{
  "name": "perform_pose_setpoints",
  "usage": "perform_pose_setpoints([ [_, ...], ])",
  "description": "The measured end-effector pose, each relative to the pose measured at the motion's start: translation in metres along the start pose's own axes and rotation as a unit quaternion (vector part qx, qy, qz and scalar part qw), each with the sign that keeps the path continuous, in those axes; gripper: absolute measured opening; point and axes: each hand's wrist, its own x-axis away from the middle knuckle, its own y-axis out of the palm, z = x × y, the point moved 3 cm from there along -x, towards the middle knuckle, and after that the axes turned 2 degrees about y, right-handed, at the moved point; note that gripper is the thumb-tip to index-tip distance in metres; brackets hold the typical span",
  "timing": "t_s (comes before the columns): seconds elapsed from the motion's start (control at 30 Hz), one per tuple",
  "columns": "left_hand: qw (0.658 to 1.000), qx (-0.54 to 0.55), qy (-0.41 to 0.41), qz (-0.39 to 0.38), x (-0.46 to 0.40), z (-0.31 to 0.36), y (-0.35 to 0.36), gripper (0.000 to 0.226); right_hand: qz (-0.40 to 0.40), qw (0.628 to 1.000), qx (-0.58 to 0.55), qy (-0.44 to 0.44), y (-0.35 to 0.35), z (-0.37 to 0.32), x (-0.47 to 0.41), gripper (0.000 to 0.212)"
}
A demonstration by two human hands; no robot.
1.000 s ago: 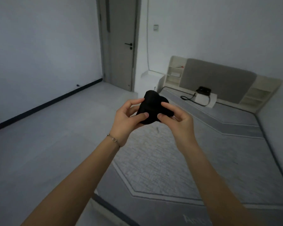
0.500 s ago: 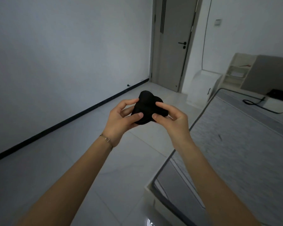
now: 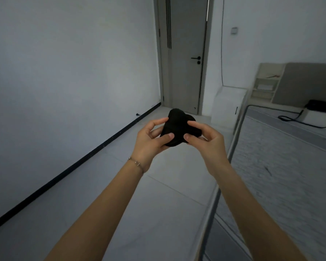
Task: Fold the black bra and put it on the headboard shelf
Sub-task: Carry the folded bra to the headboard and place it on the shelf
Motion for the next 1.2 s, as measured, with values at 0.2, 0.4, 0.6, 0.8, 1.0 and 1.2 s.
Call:
perform_pose_setpoints([
  [0.2,0.999,0.001,-0.014,-0.041,-0.126,-0.011,0.007,0.046,0.042,0.999,0.013,-0.001,-0.006,0.021,-0.107,0.037],
  [0.4,0.994,0.003,-0.028,-0.103,-0.255,-0.033,0.036,0.049,0.109,0.994,0.023,0.003,-0.030,0.044,-0.210,0.036],
  [0.6,0.985,0.022,-0.036,-0.167,-0.403,-0.067,0.070,0.048,0.169,0.985,0.044,-0.006,-0.061,0.078,-0.335,0.036],
  [0.8,0.968,0.022,-0.054,-0.242,-0.549,-0.089,0.122,0.049,0.250,0.967,0.056,-0.010,-0.101,0.098,-0.452,0.035],
  [1.0,0.950,0.031,-0.075,-0.301,-0.661,-0.121,0.201,0.049,0.314,0.947,0.071,-0.004,-0.166,0.112,-0.546,0.035],
  [1.2,0.939,0.027,-0.086,-0.331,-0.771,-0.157,0.293,0.050,0.335,0.940,0.062,-0.008,-0.250,0.135,-0.649,0.034],
])
